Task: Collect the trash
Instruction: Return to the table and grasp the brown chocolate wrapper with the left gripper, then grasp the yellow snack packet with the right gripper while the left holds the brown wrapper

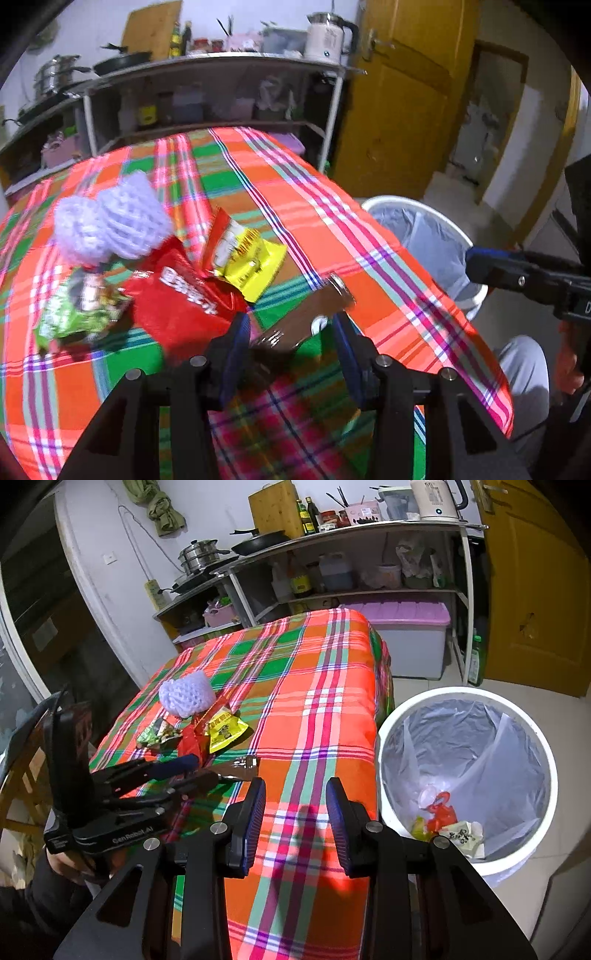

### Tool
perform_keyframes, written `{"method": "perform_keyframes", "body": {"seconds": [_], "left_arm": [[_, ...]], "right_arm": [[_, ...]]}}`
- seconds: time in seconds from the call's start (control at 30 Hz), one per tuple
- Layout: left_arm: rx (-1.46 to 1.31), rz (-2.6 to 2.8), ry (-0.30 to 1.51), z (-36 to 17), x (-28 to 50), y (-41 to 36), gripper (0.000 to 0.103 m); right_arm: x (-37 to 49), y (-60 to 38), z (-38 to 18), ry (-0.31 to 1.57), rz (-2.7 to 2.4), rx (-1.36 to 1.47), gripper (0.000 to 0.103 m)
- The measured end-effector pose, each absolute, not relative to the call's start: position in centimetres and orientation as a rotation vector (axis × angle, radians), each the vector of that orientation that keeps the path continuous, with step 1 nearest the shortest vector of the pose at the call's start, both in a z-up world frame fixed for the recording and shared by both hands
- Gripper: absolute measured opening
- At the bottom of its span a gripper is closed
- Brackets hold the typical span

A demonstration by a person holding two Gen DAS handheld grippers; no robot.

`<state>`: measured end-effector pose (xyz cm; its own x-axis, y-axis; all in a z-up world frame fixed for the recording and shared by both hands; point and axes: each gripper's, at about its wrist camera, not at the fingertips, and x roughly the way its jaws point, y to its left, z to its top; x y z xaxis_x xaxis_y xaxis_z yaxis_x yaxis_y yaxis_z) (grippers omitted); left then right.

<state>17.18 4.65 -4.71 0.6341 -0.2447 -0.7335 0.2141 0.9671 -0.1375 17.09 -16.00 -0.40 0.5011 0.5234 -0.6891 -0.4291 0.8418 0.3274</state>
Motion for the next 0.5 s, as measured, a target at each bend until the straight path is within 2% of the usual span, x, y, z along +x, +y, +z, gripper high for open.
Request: {"method": "perform_keyframes", "body": {"seconds": [0.13, 0.2, 0.27, 0.33, 0.5], "left_arm": [[0.005, -0.259, 0.855, -5.0, 17.0, 3.9, 0.046], [0.024, -0.249, 0.856, -5.0, 16.9, 3.7, 0.040], [0.033, -0.237, 0.855, -5.1, 16.7, 3.4, 0.028], [0.030, -0.231, 0.850, -5.0, 16.5, 3.4, 0.023], [-0.004, -0.214, 0.837, -5.0, 15.9, 3.7, 0.023]], "right_arm": [[17.5, -16.0, -0.7, 0.881, 0.576, 0.123, 0.035], [17.6, -16.0, -0.8, 0.885, 0.576, 0.127, 0.035], [17.7, -16.0, -0.9, 0.887, 0.577, 0.129, 0.035], [17.6, -15.9, -1.0, 0.887, 0.581, 0.130, 0.035], [17.4, -15.8, -0.8, 0.882, 0.584, 0.126, 0.035]]}}
